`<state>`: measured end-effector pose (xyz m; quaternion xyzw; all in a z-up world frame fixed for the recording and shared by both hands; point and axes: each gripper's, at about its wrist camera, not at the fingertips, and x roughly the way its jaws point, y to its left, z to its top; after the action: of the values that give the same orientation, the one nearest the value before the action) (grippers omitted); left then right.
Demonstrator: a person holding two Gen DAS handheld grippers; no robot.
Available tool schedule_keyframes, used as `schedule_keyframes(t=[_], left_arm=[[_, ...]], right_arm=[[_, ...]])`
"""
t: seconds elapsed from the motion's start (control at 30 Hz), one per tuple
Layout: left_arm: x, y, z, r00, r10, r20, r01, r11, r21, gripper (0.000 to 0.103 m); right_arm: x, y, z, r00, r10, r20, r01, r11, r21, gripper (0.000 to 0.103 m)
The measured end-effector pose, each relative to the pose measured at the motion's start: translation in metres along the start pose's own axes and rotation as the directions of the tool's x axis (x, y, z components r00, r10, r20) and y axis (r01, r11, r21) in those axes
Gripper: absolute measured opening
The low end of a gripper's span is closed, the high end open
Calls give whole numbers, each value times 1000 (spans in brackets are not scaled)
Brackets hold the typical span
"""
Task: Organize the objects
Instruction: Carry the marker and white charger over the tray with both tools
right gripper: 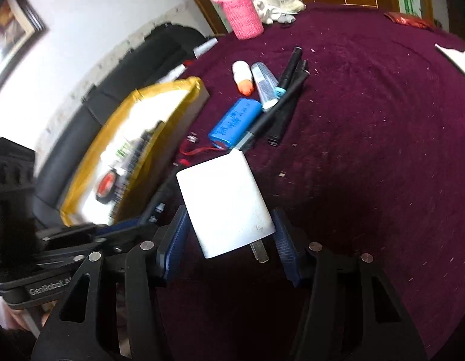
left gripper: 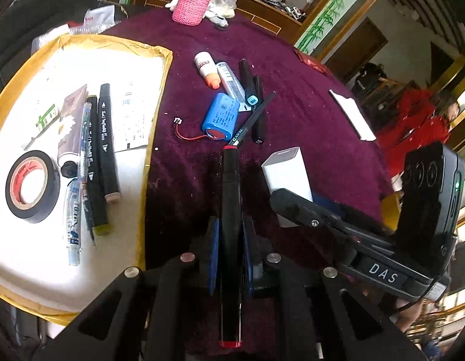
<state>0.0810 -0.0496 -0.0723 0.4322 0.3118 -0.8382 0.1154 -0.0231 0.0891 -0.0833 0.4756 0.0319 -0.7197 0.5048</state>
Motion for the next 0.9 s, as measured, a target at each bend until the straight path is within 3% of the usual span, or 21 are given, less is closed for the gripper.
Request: schedule_keyframes(t=[0.2, 0.4, 0.73, 0.9], left_arm=[[-21, 13, 5, 999, -33, 34, 35, 999, -37, 13], [-46, 41, 13, 997, -16, 78, 23, 995, -96, 13], [-68, 80, 43, 985, 117, 130, -101, 987, -121, 13], [-59, 103, 83, 974, 191, 118, -179, 978, -107, 13]], right_arm=[[0, 15, 3, 999, 47, 26, -49, 997, 54, 56], [-3, 39, 4, 995, 99, 27, -100, 994, 38, 55], [8, 69, 19, 990, 139, 20, -139, 990, -3, 55], [24, 79, 43, 989, 144, 19, -144, 990, -1, 56]])
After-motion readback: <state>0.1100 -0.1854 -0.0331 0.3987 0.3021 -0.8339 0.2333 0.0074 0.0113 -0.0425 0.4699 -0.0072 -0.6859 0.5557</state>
